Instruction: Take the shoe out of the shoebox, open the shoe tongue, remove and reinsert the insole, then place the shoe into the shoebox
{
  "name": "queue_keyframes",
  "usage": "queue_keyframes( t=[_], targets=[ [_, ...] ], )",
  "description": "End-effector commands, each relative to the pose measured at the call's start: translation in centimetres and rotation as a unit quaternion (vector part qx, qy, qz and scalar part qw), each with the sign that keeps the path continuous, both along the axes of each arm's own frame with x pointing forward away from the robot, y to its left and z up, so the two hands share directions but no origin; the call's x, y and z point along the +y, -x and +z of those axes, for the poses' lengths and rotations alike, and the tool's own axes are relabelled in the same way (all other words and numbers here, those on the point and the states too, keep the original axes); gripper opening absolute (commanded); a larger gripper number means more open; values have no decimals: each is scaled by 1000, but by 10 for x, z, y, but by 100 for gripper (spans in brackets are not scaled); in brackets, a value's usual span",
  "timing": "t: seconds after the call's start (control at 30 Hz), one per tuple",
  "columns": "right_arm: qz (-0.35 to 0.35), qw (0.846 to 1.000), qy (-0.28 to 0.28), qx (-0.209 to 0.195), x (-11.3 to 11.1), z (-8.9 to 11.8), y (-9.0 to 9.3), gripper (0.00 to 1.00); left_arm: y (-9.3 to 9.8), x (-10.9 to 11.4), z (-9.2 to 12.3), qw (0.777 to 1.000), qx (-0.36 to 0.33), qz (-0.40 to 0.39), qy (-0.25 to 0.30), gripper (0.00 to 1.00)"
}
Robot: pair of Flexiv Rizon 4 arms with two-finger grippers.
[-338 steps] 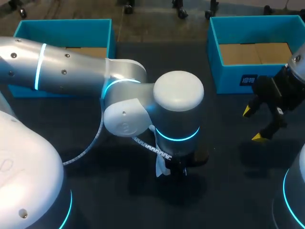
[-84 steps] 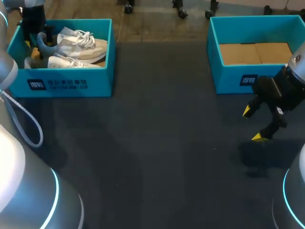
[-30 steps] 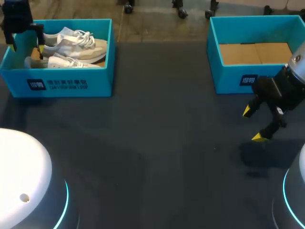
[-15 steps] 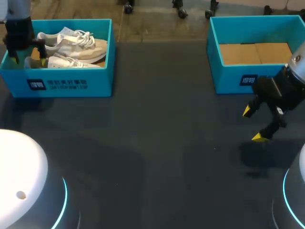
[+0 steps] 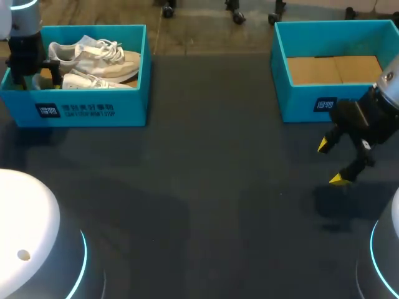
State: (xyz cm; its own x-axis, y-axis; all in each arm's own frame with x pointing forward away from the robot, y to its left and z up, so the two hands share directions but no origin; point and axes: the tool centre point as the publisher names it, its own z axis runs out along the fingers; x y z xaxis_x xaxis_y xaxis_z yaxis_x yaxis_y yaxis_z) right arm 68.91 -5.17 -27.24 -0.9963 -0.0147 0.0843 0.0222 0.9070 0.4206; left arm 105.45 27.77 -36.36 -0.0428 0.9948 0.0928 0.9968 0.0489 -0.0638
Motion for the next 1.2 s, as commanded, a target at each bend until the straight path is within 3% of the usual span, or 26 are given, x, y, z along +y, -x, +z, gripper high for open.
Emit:
queue_keyframes(
  t=[0.03, 0.2, 0.3, 0.4, 0.43, 0.47, 0.5, 0.57, 1.2],
  targets=[
    [0, 1000, 2, 0, 1, -1, 0, 100, -5, 1, -11, 1000, 4, 1, 0, 92],
    [0, 1000, 2, 0, 1, -1, 0, 100, -5, 3, -18, 1000, 10, 2, -1, 83],
    [0, 1000, 2, 0, 1, -1, 0, 100, -4, 4, -22, 1000, 14, 1, -2, 68],
    [0, 1000, 2, 0, 1, -1, 0, 100, -3, 4, -23, 1000, 17, -2, -4, 70],
    [0, 1000, 2, 0, 1, -1, 0, 100, -2, 4, -24, 1000, 18, -2, -4, 65],
    [0, 1000, 2, 0, 1, -1, 0, 100, -1, 4, -25, 1000, 18, -3, -4, 49],
    [0, 1000, 2, 0, 1, -1, 0, 100, -1, 4, -26, 1000, 19, -3, -5, 44],
    [0, 1000, 2, 0, 1, -1, 0, 100, 1, 3, -27, 1000, 19, -4, -11, 0],
    [0, 1000, 2, 0, 1, -1, 0, 100, -2, 24, -10, 999, 8, 13, -29, 0]
  ],
)
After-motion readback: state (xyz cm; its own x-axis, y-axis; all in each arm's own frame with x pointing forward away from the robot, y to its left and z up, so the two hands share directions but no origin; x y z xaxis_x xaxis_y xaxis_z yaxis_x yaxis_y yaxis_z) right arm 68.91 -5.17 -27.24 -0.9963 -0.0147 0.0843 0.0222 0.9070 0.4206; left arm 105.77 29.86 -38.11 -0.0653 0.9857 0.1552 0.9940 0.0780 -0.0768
